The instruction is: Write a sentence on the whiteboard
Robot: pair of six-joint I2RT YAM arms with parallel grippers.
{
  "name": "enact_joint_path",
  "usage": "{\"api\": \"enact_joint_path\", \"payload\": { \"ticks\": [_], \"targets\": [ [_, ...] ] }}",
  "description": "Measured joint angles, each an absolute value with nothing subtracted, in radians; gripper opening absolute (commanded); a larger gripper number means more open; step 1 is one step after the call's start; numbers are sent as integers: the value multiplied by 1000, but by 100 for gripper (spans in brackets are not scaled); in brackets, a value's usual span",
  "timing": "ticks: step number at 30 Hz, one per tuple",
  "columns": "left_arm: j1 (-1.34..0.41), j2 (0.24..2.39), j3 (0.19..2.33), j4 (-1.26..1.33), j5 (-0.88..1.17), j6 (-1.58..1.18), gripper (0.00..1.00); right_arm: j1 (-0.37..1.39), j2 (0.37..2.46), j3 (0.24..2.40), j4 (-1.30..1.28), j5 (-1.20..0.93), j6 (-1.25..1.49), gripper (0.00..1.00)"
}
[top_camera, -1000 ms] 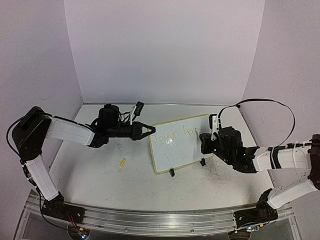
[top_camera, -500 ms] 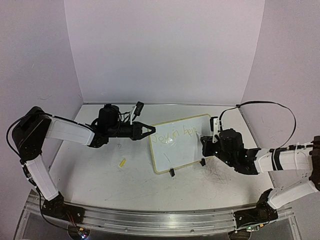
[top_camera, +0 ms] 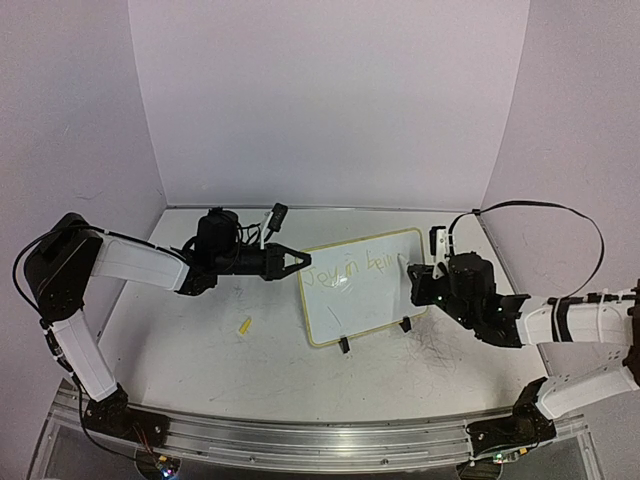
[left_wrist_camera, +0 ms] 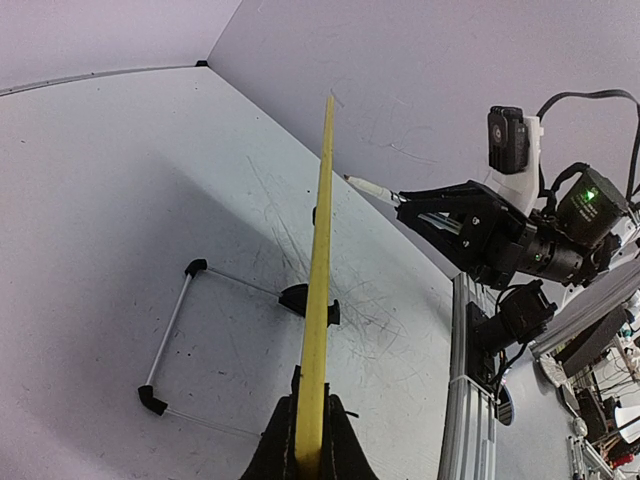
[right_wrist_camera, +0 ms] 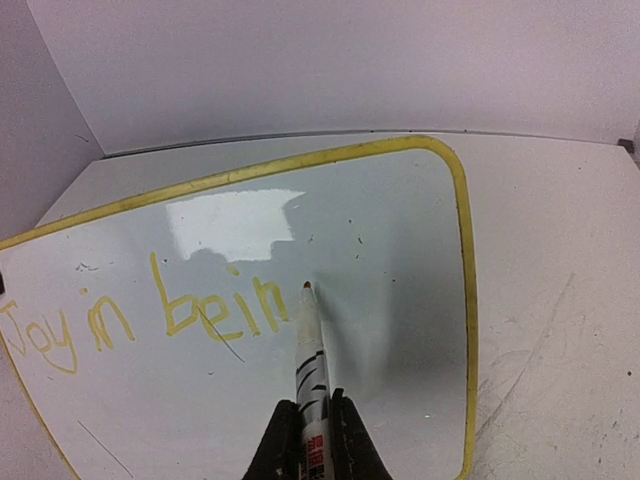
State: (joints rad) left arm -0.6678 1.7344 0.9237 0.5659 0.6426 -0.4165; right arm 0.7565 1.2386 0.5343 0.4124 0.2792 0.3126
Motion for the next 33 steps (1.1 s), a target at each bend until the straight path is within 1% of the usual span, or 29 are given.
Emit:
{"api": "enact_joint_path", "payload": {
  "ticks": [10,33],
  "targets": [
    [-668,1734,924,565,641,-418,0,747,1302,534,459,281,312,0],
    [-668,1734,924,565,642,-417,0,745,1303,532,479,223,299,0]
  ]
}}
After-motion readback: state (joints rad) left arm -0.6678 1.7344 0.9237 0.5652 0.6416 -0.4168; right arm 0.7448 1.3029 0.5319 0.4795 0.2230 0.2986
